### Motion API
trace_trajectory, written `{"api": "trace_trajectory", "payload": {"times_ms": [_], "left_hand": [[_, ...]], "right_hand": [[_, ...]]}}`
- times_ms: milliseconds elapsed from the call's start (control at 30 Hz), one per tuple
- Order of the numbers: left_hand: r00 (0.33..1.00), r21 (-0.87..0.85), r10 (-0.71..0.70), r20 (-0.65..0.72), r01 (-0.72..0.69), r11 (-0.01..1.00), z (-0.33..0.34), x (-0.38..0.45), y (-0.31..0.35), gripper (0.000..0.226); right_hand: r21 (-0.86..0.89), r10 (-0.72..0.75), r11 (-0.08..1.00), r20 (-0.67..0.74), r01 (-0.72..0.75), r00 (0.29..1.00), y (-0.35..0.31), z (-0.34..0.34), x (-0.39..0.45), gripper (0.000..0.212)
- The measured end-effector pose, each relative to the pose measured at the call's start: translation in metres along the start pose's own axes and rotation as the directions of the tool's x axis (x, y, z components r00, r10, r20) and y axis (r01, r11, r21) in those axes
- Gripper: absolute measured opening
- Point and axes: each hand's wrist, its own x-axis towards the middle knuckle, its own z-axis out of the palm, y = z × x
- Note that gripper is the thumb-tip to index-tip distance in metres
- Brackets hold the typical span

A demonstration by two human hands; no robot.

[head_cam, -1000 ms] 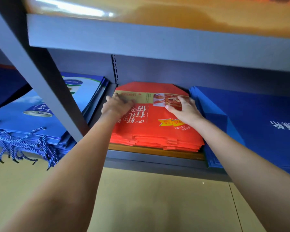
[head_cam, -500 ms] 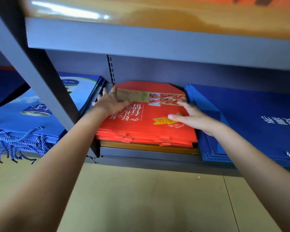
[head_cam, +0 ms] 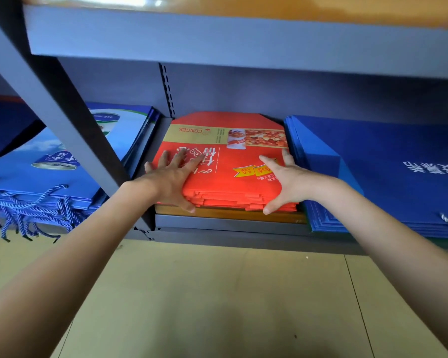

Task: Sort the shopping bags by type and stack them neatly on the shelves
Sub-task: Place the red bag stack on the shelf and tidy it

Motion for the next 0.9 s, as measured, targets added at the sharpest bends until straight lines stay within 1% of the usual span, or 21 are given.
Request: {"api": "trace_trajectory", "payload": {"times_ms": [167, 267, 367, 567, 633, 700, 800, 900], "left_hand": [[0.999, -0.067, -0.052, 0.009, 0.052, 0.996, 0.002, -0.001, -0.008, 0.129], [0.997, -0.042, -0.071, -0.015, 0.07, 0.997, 0.002, 0.0, -0.006, 0.126], [0.993, -0.057, -0.117, 0.011, 0.117, 0.992, 0.002, 0.002, -0.006, 0.127], [0.983, -0.051, -0.174, 0.054, 0.177, 0.983, 0.004, 0.008, -0.007, 0.13], [0.982, -0.054, -0.179, 0.053, 0.182, 0.982, 0.004, 0.006, -0.005, 0.13], [0.981, -0.054, -0.186, 0.054, 0.189, 0.98, 0.007, 0.003, -0.004, 0.13], [0.978, -0.016, -0.207, 0.04, 0.208, 0.978, 0.01, -0.002, -0.003, 0.129], [0.975, -0.016, -0.222, 0.019, 0.222, 0.975, 0.009, -0.003, -0.002, 0.127]], "right_hand": [[-0.024, -0.006, 1.0, -0.088, 0.003, 0.996, -0.009, 0.011, 0.001, 0.126], [-0.002, -0.005, 1.0, -0.09, 0.005, 0.996, -0.005, 0.014, 0.006, 0.127], [0.036, -0.003, 0.999, -0.085, 0.006, 0.996, 0.001, 0.014, 0.006, 0.125], [0.045, 0.017, 0.999, -0.073, -0.013, 0.997, 0.005, 0.017, 0.008, 0.121], [0.028, 0.019, 0.999, -0.072, -0.017, 0.997, 0.005, 0.017, 0.007, 0.122], [-0.027, 0.019, 0.999, -0.047, -0.02, 0.999, 0.005, 0.015, 0.005, 0.125], [-0.096, 0.008, 0.995, -0.026, -0.01, 1.0, 0.006, 0.012, 0.003, 0.127], [-0.095, 0.0, 0.995, -0.029, -0.003, 1.0, 0.006, 0.01, 0.004, 0.124]]}}
